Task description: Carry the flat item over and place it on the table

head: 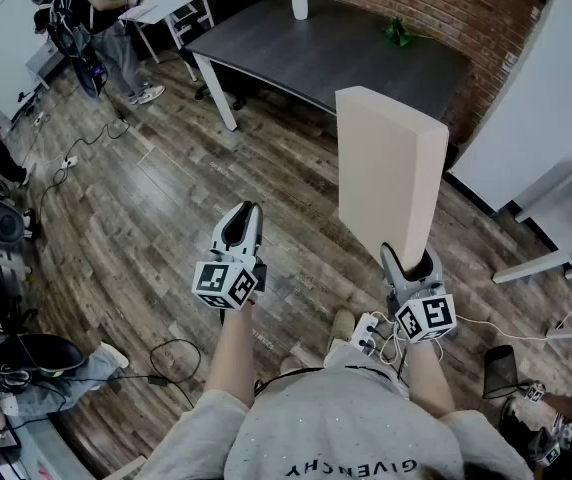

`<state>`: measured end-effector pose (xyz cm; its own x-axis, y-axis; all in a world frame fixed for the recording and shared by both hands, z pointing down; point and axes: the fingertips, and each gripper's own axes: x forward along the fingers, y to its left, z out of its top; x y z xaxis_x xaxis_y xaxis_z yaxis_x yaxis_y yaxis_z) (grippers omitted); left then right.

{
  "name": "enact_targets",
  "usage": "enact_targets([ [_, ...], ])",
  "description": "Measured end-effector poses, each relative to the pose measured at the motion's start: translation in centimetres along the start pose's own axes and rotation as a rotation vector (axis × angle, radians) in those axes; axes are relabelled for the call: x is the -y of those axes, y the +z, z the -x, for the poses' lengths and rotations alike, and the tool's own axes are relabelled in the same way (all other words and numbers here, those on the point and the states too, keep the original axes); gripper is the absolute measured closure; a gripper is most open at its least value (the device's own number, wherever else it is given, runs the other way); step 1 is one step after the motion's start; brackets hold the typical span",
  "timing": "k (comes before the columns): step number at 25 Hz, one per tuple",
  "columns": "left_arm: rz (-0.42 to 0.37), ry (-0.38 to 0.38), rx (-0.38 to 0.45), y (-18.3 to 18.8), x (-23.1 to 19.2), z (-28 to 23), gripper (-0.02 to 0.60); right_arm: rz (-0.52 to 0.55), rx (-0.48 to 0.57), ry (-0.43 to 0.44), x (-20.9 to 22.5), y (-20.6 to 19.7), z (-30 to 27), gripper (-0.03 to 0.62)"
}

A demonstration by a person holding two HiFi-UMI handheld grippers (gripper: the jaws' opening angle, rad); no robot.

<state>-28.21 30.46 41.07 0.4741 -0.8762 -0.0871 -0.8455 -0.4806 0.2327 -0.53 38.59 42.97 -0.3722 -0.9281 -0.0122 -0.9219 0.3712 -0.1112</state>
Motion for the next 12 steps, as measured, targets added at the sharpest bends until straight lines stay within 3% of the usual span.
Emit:
enact_targets([
  [12,-0.028,0.019,-0.024,-3.1,0.7,-10.7,0.528,0.03,-0.025,0.043,8.1,-0.2,-7.4,0.332],
])
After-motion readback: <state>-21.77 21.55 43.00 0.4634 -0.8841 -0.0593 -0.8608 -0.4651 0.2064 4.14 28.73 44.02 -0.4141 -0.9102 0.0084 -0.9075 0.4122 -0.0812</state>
